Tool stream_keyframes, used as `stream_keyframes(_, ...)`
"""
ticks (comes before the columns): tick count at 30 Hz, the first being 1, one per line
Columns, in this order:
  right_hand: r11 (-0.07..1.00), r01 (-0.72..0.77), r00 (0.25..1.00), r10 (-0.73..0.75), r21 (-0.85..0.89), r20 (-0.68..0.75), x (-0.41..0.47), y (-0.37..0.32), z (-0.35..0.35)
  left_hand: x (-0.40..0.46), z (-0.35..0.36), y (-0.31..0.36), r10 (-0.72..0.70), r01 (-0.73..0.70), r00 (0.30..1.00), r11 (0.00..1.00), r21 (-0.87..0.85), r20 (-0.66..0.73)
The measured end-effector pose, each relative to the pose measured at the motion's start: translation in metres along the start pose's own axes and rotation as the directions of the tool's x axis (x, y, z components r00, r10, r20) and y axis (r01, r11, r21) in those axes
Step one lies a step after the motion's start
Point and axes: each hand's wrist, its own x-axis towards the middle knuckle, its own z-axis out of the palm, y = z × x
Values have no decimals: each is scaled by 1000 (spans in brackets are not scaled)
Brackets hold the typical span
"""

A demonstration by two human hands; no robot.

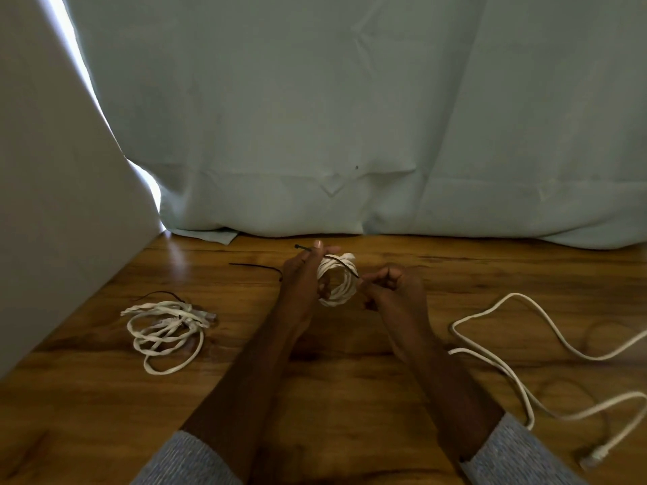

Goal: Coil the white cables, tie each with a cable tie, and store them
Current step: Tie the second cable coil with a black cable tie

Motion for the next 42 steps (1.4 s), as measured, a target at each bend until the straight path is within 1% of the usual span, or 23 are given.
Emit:
stream_keyframes(2, 998, 57, 998, -57, 2, 38, -1, -2, 1, -3, 3, 3, -12, 13, 1000, 999, -39, 13)
stream_keyframes(6, 985, 125, 991, -131, 120, 42, 1, -6, 3, -7, 5, 3, -18, 20, 998, 1000, -22, 61)
stream_keyframes(9, 979, 79, 997, -79, 190, -4, 1, -6, 5, -7, 8, 2, -14, 16, 998, 1000, -22, 62)
stream_keyframes(11, 966, 31, 999, -26, 258, -26, 0, -7, 7, -6, 9, 1, 9, -8, 999, 1000, -11, 52)
stream_keyframes(13, 950, 10, 999, 4, 312, -42, 0, -7, 8, -9, 10, 1, 37, -39, 997, 999, 17, 71)
stream_keyframes(17, 955, 14, 995, 17, 298, -101, 0, -7, 8, -14, 15, -3, 81, -92, 988, 992, 82, 135)
stream_keyframes(20, 966, 80, 981, -33, 247, -191, 2, -11, 4, -11, 14, -8, 64, -82, 984, 991, 108, 164)
stream_keyframes(23, 937, 162, 966, -87, 310, -243, 10, -20, -4, -3, 7, -14, 59, -73, 990, 991, 112, 125)
stream_keyframes(24, 925, 185, 964, -105, 332, -244, 11, -24, -7, 0, 4, -15, 53, -60, 995, 995, 79, 84)
stream_keyframes(26, 910, 226, 962, -153, 347, -226, 11, -28, -11, 9, 0, -16, 12, -11, 998, 1000, 22, -56)
stream_keyframes(28, 921, 265, 959, -220, 286, -180, 9, -28, -13, 15, -4, -13, -51, 49, 982, 999, -20, -179)
stream_keyframes(29, 936, 295, 951, -268, 192, -157, 9, -25, -13, 16, -6, -12, -85, 73, 975, 995, -66, -204)
stream_keyframes(30, 939, 341, 935, -334, 39, -123, 8, -21, -12, 16, -7, -10, -116, 90, 971, 988, -128, -211)
stream_keyframes(31, 907, 393, 912, -406, -150, -65, 8, -16, -11, 15, -6, -8, -141, 102, 967, 978, -184, -213)
stream_keyframes(32, 844, 440, 888, -460, -308, 6, 7, -11, -10, 12, -4, -5, -159, 108, 962, 968, -225, -220)
stream_keyframes(33, 786, 468, 871, -488, -404, 59, 6, -6, -7, 11, -1, -5, -169, 110, 959, 962, -248, -229)
stream_keyframes(34, 759, 473, 869, -487, -448, 92, 4, -4, -4, 9, 1, -4, -171, 109, 959, 958, -264, -224)
stream_keyframes(35, 755, 462, 877, -469, -465, 108, 2, -3, -1, 8, 4, -5, -169, 111, 963, 958, -266, -208)
stream_keyframes(38, 795, 388, 918, -379, -467, 118, 0, -1, 5, 9, 9, -9, -125, 86, 979, 969, -231, -158)
stream_keyframes(40, 807, 337, 938, -334, -486, 96, 0, 0, 6, 10, 10, -9, -109, 77, 975, 983, -167, -194)
stream_keyframes(42, 853, 278, 955, -295, -441, 30, 1, 0, 7, 8, 13, -8, -100, 70, 969, 988, -141, -224)
